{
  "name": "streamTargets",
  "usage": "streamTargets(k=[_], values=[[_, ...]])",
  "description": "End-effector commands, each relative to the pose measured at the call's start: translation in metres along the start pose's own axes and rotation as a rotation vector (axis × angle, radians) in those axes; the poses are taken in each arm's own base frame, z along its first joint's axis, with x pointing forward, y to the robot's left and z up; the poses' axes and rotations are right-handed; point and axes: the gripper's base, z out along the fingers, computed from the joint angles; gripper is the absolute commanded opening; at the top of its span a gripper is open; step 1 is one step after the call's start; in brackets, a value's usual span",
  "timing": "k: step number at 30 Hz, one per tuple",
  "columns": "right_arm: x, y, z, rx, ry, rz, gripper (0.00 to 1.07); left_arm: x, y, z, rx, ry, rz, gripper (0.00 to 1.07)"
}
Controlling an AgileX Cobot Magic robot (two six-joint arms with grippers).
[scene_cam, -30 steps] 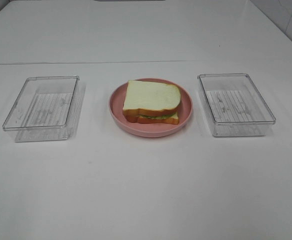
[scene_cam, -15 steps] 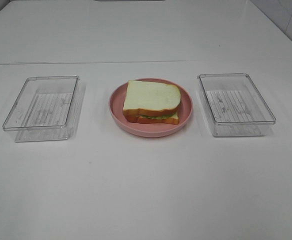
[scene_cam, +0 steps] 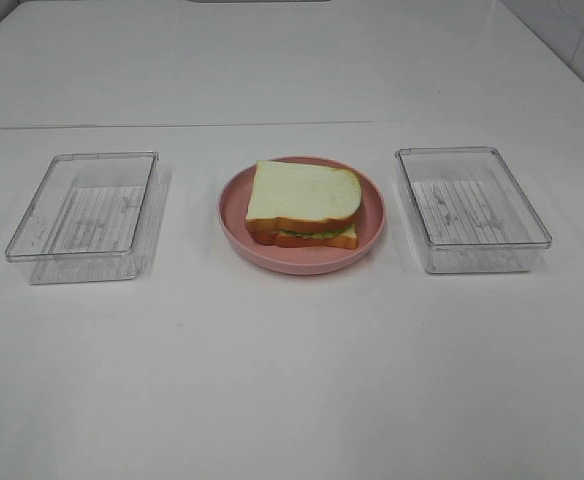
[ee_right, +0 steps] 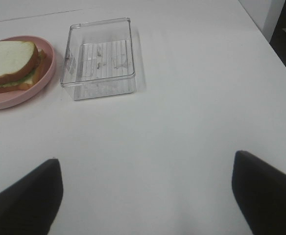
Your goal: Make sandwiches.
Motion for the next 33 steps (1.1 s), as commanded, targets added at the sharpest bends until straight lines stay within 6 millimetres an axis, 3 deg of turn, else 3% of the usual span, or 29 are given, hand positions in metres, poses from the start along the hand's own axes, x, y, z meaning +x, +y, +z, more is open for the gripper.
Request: streamTargets(k=[1,33], values=[[0.0011,-0.0011,-0.0029,0.005,-0.038,-0.010,0.87,0.0006,-0.0008,-0.0026,0.014,-0.024,-0.007,1.00],[0.0007,-0.0008,-0.0033,0.002,-0.041,-0.009,0.87,0.0007,-0.0008,-0.0027,0.014,-0.025,-0.007,1.00]])
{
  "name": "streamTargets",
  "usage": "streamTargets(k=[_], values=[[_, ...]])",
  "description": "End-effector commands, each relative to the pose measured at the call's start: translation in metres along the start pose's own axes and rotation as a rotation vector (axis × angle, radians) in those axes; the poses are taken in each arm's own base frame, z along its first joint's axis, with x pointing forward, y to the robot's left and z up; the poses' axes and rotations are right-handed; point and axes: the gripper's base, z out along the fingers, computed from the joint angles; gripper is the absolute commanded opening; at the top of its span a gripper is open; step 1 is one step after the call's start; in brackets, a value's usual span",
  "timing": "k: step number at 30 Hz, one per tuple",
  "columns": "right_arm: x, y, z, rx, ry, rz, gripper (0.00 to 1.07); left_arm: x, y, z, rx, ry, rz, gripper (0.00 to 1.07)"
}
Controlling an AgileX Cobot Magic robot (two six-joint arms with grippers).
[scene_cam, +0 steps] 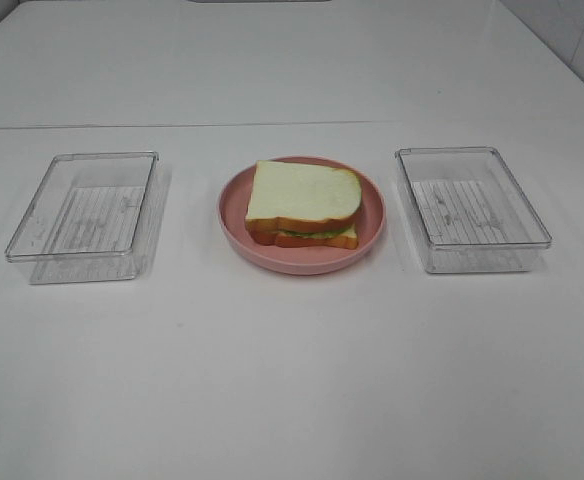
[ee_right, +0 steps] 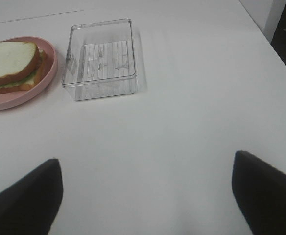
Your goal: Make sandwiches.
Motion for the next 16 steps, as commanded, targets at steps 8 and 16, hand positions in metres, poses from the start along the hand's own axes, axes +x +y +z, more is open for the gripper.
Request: streamTargets(k=[8,16], values=[[0.0007,-0.0012,-0.0033,0.007,-0.041,-0.011,0.87,0.0007,-0.0008,-0.0027,0.014,-0.025,-0.007,1.00],[0.0007,-0.0012,-0.0033,0.007,-0.041,-0.011,0.87,0.0008,-0.0008,-0.0029,0.014,-0.026,-0.007,1.00]])
